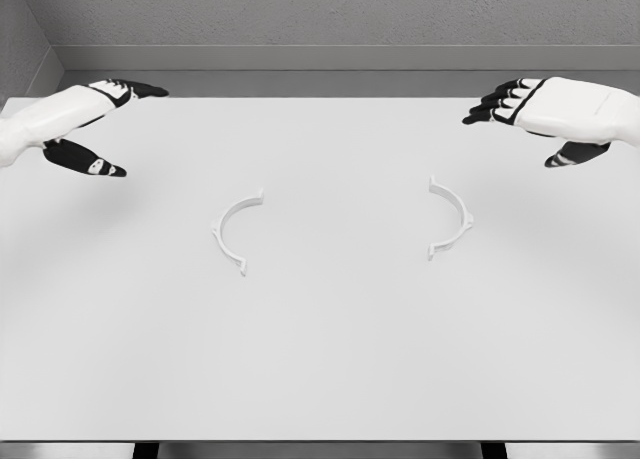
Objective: Assemble PVC drainage pipe clamps
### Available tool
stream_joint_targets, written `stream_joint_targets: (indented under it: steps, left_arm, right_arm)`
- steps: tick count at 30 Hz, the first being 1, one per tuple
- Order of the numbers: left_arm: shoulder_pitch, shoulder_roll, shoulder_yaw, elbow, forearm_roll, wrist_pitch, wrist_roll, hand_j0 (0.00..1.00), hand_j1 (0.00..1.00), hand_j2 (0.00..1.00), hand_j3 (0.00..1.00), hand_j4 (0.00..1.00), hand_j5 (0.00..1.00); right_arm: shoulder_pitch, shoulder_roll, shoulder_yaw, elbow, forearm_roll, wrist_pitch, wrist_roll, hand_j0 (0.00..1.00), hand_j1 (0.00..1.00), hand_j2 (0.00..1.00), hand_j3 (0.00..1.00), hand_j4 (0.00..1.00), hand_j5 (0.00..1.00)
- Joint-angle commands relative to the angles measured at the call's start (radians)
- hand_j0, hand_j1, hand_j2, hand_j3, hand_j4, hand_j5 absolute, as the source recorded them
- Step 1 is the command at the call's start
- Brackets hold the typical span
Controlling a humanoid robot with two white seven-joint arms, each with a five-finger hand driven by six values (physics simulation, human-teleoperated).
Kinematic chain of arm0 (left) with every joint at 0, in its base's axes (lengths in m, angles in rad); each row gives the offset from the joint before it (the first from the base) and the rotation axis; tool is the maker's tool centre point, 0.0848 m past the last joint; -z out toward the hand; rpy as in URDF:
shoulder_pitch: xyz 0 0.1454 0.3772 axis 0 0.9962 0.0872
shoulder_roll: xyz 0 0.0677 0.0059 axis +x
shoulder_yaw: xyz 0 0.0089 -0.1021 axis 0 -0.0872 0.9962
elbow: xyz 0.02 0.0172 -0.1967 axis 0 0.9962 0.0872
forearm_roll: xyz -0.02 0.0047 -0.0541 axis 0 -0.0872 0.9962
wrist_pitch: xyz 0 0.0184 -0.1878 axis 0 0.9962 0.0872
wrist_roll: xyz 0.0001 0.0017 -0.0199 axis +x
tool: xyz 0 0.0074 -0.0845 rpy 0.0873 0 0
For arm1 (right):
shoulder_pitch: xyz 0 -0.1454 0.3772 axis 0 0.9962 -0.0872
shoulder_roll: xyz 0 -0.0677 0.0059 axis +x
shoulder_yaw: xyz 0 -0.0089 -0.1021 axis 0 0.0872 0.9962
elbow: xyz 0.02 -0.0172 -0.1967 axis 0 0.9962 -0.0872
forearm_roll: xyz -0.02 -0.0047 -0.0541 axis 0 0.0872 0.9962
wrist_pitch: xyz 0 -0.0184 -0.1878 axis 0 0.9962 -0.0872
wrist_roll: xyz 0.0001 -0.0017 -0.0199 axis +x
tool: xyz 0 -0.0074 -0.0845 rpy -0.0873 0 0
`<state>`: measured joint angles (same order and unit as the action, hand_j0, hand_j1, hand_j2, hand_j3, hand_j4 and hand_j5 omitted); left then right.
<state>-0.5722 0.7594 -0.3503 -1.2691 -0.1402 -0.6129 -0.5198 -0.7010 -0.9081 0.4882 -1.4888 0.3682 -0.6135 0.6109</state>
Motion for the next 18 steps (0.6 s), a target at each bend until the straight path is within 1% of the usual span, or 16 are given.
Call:
stream_joint_targets:
  steps: [1,3,4,5,6,7,8,9,10,11,12,13,15,16,18]
  left_arm:
    - [0.002,0.002,-0.001,-0.021,0.005,0.002,-0.009,1.0,1.0,1.0,1.0,1.0,1.0]
    - [0.011,0.002,0.001,-0.009,0.005,0.002,-0.009,1.0,1.0,1.0,1.0,1.0,1.0]
    - [0.017,-0.002,-0.022,0.002,0.007,0.002,-0.009,1.0,1.0,1.0,1.0,1.0,1.0]
    - [0.015,-0.006,-0.042,-0.006,0.008,0.002,-0.008,1.0,1.0,1.0,1.0,1.0,1.0]
    - [0.041,-0.003,-0.047,-0.006,0.007,0.002,-0.006,1.0,1.0,1.0,1.0,1.0,1.0]
    - [0.046,-0.002,-0.087,0.005,0.002,0.002,-0.012,1.0,1.0,1.0,1.0,1.0,1.0]
    - [0.025,-0.002,-0.15,0.004,-0.034,0.002,-0.028,1.0,1.0,1.0,1.0,1.0,1.0]
    - [0.005,-0.029,-0.167,0.004,-0.076,0.002,-0.062,1.0,1.0,1.0,1.0,1.0,1.0]
    - [-0.002,-0.075,-0.171,0.004,-0.107,0.002,-0.078,1.0,1.0,1.0,1.0,1.0,1.0]
    - [-0.003,-0.08,-0.173,0.004,-0.113,0.002,-0.08,1.0,1.0,1.0,1.0,1.0,1.0]
    - [-0.009,-0.081,-0.171,0.011,-0.113,0.002,-0.08,1.0,1.0,1.0,1.0,1.0,1.0]
    - [-0.011,-0.084,-0.173,0.033,-0.113,0.002,-0.08,1.0,1.0,1.0,1.0,1.0,1.0]
    - [-0.014,-0.092,-0.173,0.076,-0.113,0.002,-0.08,1.0,1.0,1.0,1.0,1.0,1.0]
    - [-0.015,-0.095,-0.171,0.086,-0.111,0.002,-0.078,1.0,1.0,1.0,1.0,1.0,1.0]
    - [-0.026,-0.144,-0.171,0.148,-0.111,0.002,-0.077,1.0,1.0,1.0,1.0,1.0,1.0]
  right_arm:
    - [0.0,-0.002,0.001,-0.004,-0.006,0.003,0.0,1.0,1.0,1.0,1.0,1.0,1.0]
    - [0.005,-0.003,-0.003,0.002,-0.012,0.003,0.0,1.0,1.0,1.0,1.0,1.0,1.0]
    - [0.009,-0.032,-0.003,0.004,-0.066,0.003,0.0,1.0,1.0,1.0,1.0,1.0,1.0]
    - [0.023,-0.063,0.0,0.007,-0.159,0.003,0.0,1.0,1.0,1.0,1.0,1.0,1.0]
    - [0.055,-0.083,-0.003,0.013,-0.262,0.003,0.0,1.0,1.0,1.0,1.0,1.0,1.0]
    - [0.084,-0.094,-0.002,0.033,-0.333,0.003,0.0,1.0,1.0,1.0,1.0,1.0,1.0]
    - [0.124,-0.094,-0.005,0.047,-0.377,0.003,0.0,1.0,1.0,1.0,1.0,1.0,1.0]
    - [0.15,-0.089,-0.005,0.061,-0.41,0.003,0.0,1.0,1.0,1.0,1.0,1.0,1.0]
    - [0.181,-0.081,-0.003,0.077,-0.449,0.003,0.0,1.0,1.0,1.0,1.0,1.0,1.0]
    - [0.204,-0.08,-0.003,0.088,-0.491,0.003,0.0,1.0,1.0,1.0,1.0,1.0,1.0]
    - [0.209,-0.072,-0.002,0.091,-0.499,0.003,0.0,1.0,1.0,1.0,1.0,1.0,1.0]
    - [0.209,-0.037,-0.003,0.097,-0.499,0.003,0.0,1.0,1.0,1.0,1.0,1.0,1.0]
    - [0.19,0.034,-0.003,0.174,-0.492,0.003,0.0,1.0,1.0,1.0,1.0,1.0,1.0]
    - [0.178,0.044,-0.002,0.194,-0.489,0.003,0.0,1.0,1.0,1.0,1.0,1.0,1.0]
    - [0.149,0.097,0.0,0.259,-0.466,0.003,0.0,1.0,1.0,1.0,1.0,1.0,1.0]
